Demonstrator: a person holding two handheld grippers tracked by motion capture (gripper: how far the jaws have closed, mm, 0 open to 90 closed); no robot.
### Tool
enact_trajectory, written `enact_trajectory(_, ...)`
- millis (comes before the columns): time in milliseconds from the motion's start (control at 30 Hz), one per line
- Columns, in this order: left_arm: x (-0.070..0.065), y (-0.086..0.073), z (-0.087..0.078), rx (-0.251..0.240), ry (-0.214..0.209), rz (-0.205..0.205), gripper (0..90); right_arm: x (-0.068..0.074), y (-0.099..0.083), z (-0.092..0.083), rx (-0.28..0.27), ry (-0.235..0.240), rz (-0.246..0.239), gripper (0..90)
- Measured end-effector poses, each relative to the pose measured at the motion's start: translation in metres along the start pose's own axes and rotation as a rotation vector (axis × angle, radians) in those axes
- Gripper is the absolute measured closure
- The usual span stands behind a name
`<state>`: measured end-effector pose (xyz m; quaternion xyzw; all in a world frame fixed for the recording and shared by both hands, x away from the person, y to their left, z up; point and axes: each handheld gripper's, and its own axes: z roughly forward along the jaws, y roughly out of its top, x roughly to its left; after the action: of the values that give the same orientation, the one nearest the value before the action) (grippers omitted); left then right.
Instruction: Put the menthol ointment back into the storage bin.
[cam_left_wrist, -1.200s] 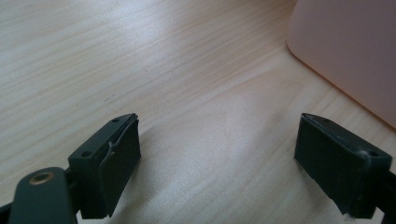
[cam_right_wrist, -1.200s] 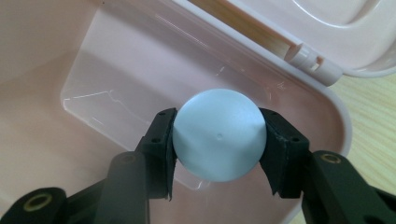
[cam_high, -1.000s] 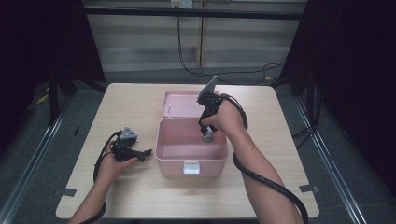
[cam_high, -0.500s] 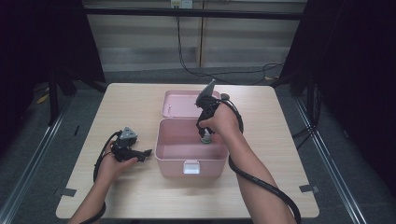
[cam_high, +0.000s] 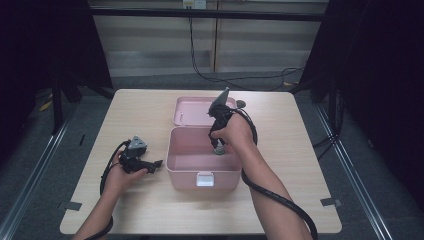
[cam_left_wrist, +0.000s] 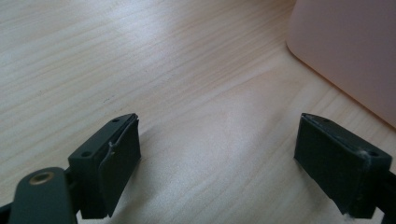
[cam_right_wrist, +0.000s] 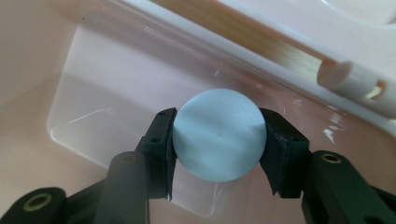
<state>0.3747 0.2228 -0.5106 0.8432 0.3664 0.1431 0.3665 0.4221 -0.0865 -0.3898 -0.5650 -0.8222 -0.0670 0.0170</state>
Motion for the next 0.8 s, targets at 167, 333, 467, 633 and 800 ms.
enact_trajectory(167,0.0,0.0,0.0,0.0,0.0,0.0,14.0,0.002,0.0,0.003,0.002,-0.002,0.013,51.1)
enact_trajectory(333,0.0,0.0,0.0,0.0,0.0,0.0,13.9,0.003,-0.001,0.008,-0.006,-0.006,0.021,51.1)
enact_trajectory(467,0.0,0.0,0.0,0.0,0.0,0.0,14.0,0.007,-0.001,0.012,-0.008,-0.009,0.02,51.1)
enact_trajectory(633,0.0,0.0,0.0,0.0,0.0,0.0,14.0,0.006,-0.002,0.015,-0.021,-0.009,0.027,51.1)
enact_trajectory(800,0.0,0.0,0.0,0.0,0.0,0.0,14.0,0.004,-0.003,0.017,-0.038,-0.018,0.032,51.1)
